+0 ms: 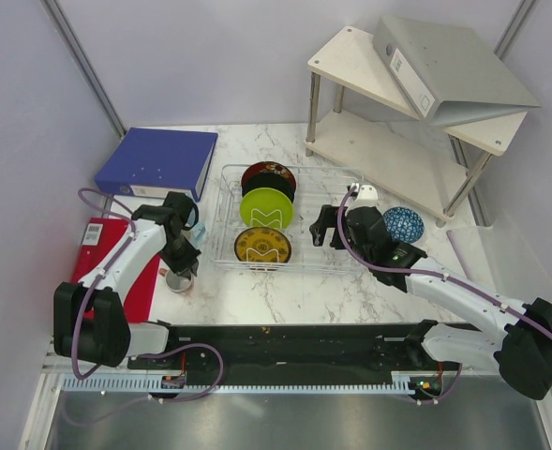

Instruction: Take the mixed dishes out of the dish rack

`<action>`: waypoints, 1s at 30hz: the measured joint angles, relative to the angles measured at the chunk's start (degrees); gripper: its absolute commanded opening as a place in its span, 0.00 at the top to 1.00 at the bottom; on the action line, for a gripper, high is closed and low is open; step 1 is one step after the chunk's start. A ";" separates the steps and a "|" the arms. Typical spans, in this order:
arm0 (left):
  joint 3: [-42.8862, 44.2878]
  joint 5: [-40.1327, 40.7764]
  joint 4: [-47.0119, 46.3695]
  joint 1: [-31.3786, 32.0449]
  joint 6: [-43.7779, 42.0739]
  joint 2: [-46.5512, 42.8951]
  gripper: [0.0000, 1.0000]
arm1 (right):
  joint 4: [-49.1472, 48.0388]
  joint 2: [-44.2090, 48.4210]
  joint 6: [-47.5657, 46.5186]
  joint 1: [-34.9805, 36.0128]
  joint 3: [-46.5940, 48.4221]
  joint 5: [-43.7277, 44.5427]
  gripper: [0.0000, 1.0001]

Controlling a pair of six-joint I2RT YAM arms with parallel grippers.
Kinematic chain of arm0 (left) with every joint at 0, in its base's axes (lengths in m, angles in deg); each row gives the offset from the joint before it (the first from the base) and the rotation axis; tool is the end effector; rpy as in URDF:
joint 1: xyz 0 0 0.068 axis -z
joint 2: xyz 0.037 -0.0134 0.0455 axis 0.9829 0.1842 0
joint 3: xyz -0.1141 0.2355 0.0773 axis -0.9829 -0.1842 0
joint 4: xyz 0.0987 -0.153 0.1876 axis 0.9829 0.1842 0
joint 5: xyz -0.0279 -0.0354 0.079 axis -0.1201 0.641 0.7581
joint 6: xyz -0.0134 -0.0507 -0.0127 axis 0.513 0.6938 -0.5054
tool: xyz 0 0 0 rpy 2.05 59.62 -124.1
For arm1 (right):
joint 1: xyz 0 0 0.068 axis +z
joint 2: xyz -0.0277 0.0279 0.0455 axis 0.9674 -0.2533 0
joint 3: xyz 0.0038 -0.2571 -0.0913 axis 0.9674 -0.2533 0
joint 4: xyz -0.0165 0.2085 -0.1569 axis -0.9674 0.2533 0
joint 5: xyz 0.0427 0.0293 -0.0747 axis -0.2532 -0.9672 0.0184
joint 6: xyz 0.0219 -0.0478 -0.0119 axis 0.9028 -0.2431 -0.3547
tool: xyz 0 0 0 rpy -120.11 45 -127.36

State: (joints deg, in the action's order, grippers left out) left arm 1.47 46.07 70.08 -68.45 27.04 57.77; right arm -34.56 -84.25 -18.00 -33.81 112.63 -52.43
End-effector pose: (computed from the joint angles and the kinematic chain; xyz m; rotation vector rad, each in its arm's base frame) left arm 0.2056 -0.0354 0.2231 -1.1209 2.7958 0.0909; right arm 0.1925 0.1567 0.2558 0.0155 2.0762 0.5003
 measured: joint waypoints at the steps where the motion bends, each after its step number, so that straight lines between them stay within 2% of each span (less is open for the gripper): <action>1: -0.11 -0.22 -0.39 0.00 -0.17 0.22 0.98 | 0.00 0.00 0.00 0.00 0.00 0.00 0.02; 14: -0.42 -1.25 -1.70 -0.55 -2.89 -0.04 0.98 | -0.02 -0.76 0.00 0.00 -0.04 -0.07 0.02; 15: -0.42 -1.20 -1.68 -0.59 -3.10 -0.22 0.94 | -0.02 -0.81 0.00 0.00 -0.04 -0.09 0.02; 16: -0.42 -1.14 -1.66 -0.66 -3.32 -0.44 0.82 | -0.02 -0.85 0.00 0.00 -0.04 -0.13 0.02; 30: -0.42 -1.03 -1.55 -0.74 -5.53 -2.29 0.76 | -0.46 -1.14 0.00 0.00 -0.20 -0.31 0.02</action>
State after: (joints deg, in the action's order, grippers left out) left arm 1.06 45.05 68.53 -69.19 21.51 55.47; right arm -35.02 -85.39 -18.00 -33.81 112.43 -52.73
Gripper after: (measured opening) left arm 0.224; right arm 0.979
